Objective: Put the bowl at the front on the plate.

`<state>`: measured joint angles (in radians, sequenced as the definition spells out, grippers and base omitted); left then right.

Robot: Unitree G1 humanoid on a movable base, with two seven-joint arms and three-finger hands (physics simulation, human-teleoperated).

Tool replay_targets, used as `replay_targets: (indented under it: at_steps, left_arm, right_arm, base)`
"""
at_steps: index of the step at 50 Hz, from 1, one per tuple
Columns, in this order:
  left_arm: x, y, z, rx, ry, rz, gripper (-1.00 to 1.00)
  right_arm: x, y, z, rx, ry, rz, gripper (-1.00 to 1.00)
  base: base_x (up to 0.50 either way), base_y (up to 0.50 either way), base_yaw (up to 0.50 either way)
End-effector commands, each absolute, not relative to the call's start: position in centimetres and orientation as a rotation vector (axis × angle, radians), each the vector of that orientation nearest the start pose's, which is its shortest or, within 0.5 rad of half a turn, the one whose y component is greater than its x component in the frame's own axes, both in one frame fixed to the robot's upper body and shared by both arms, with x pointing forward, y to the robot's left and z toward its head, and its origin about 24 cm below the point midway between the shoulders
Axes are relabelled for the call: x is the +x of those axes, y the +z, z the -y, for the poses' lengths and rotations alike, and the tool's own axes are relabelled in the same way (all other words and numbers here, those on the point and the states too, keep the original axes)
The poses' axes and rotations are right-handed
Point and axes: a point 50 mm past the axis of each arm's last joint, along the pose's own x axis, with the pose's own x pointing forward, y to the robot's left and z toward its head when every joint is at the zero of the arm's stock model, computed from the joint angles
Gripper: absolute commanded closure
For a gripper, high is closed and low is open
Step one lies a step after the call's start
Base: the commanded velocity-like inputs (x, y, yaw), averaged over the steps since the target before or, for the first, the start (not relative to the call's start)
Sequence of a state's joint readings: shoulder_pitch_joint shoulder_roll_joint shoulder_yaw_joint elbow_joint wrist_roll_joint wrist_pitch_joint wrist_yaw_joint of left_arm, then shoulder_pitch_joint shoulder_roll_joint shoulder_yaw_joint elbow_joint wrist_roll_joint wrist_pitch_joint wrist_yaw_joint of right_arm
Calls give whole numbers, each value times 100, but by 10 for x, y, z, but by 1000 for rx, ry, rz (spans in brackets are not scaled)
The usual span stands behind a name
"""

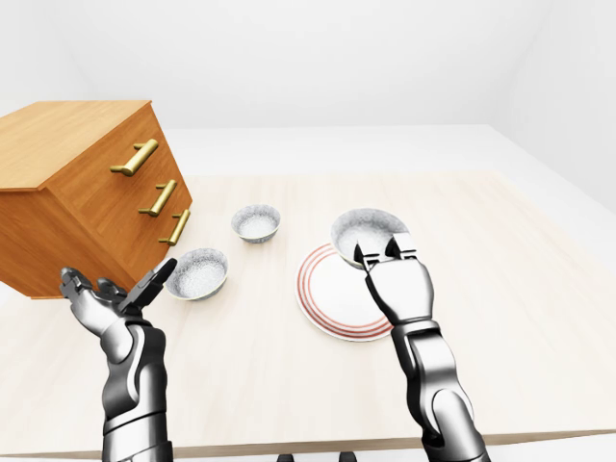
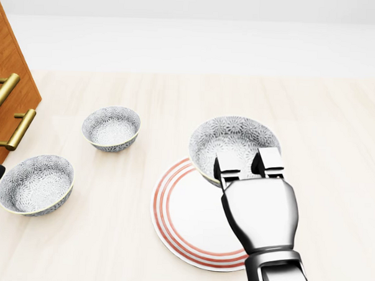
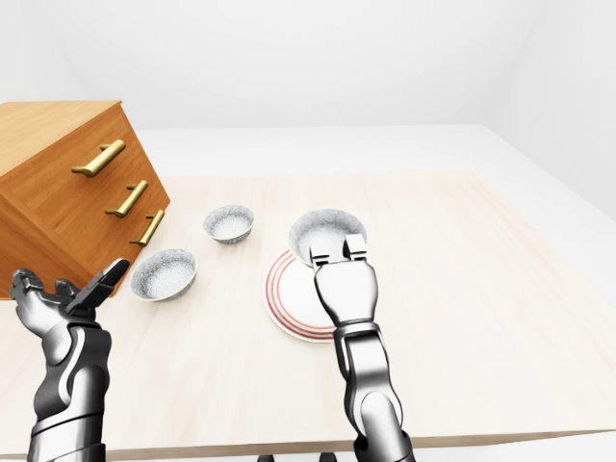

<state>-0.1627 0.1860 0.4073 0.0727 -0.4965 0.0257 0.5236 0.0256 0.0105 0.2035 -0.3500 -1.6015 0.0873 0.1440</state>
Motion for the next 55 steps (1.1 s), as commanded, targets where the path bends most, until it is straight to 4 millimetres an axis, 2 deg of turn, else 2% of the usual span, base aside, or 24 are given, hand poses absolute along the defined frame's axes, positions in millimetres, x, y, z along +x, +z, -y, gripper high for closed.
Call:
replay_targets:
  at_steps: [1,26,32,44,55]
  left_arm:
    - [253,74,-292,-405,850,93,-100]
    - [253,74,-292,-405,851,93,-100]
    - [253,74,-292,-402,851,94,-100]
    - [251,77,-292,-406,847,98,-100]
    - [253,74,-292,-405,852,99,-100]
  right_arm:
    - [238,111,108,-1585,-89,240,100]
    - [238,111,108,-1585,-89,240,100]
    - [239,110,103,-1619,-72,241,100]
    - [241,95,96,-1608,-30,240,100]
    - [237,87,100,-1587,-26,233,100]
  base:
    - [0,0,0]
    - [0,0,0]
    - [0,0,0]
    - [0,0,0]
    - [0,0,0]
